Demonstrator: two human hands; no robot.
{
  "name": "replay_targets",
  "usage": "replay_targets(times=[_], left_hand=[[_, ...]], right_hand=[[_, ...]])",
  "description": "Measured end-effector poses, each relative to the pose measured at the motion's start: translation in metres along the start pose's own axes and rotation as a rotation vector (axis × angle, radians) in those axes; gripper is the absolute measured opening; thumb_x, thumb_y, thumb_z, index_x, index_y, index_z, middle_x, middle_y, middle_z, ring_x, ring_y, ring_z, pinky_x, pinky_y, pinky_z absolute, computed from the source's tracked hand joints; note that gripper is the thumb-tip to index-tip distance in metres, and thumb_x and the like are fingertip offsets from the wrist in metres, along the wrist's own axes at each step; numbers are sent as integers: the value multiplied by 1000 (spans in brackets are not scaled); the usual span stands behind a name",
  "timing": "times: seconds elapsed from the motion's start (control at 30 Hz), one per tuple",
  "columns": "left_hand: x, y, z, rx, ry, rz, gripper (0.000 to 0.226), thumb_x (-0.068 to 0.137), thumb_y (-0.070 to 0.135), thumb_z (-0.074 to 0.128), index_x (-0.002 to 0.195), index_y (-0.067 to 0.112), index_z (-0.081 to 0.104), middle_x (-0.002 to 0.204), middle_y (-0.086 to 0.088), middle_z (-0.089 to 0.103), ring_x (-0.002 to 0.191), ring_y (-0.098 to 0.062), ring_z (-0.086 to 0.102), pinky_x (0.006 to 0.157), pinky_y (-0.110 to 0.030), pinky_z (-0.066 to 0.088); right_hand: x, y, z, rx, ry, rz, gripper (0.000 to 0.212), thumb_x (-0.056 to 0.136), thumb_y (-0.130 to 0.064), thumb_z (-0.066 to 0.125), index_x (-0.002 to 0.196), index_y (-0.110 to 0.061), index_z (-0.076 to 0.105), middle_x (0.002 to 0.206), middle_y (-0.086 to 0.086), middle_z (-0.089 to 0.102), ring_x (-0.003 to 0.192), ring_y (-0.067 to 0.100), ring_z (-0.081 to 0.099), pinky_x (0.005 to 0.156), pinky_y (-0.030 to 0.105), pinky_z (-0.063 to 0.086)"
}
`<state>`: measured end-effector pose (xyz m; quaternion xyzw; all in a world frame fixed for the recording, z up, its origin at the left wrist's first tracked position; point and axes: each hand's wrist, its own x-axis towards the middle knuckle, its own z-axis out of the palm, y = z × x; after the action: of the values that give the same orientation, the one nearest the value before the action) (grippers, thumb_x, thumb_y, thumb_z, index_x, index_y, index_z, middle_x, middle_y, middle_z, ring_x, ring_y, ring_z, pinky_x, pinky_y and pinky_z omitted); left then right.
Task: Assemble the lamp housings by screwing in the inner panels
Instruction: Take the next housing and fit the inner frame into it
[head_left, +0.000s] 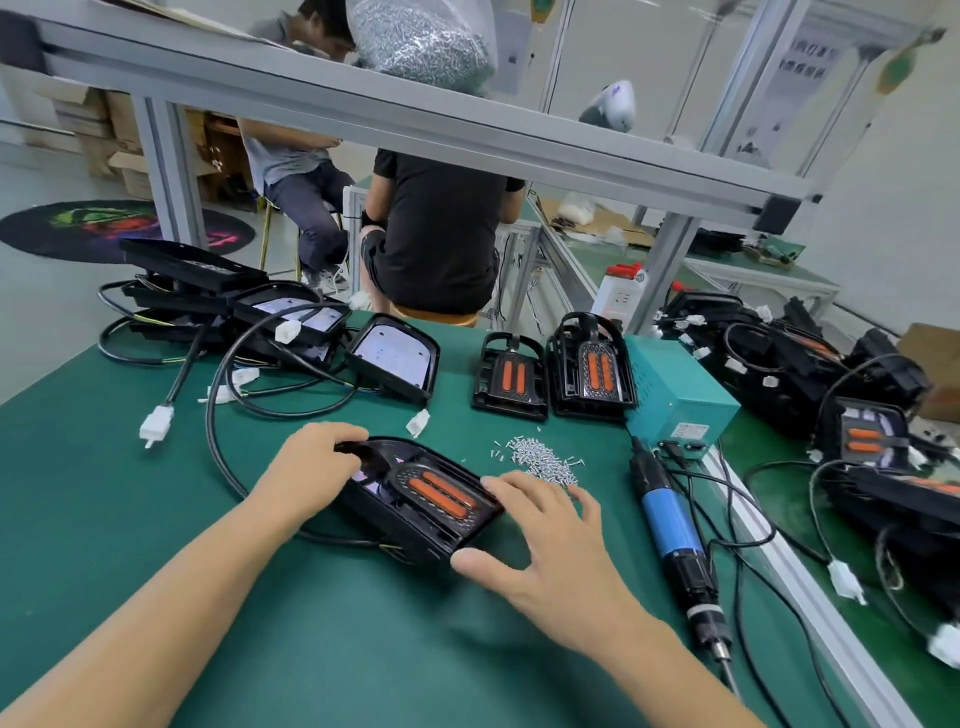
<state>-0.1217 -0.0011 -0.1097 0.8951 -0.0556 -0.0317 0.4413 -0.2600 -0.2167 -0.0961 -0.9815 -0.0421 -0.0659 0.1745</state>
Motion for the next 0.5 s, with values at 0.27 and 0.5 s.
replay_targets(times=[0.27, 0.5], left_hand=[[13, 3, -6, 25, -53, -28, 45, 80, -10, 50, 116, 12, 68, 124, -7, 63, 110, -22, 57, 90, -29, 41], [13, 25, -4, 66, -15, 59, 34, 89, 4, 54, 116, 21, 65, 105, -9, 59, 85, -23, 60, 68, -29, 41]], right_hand=[[-1, 76, -19, -182, 73, 373, 60, 98, -36, 51, 151, -20, 28, 150, 0, 32, 138, 19, 29, 111, 30, 24], [-3, 117, -30, -253, -11, 724, 46, 93, -35, 55, 127, -8, 40, 127, 12, 47, 112, 30, 50, 81, 35, 42]])
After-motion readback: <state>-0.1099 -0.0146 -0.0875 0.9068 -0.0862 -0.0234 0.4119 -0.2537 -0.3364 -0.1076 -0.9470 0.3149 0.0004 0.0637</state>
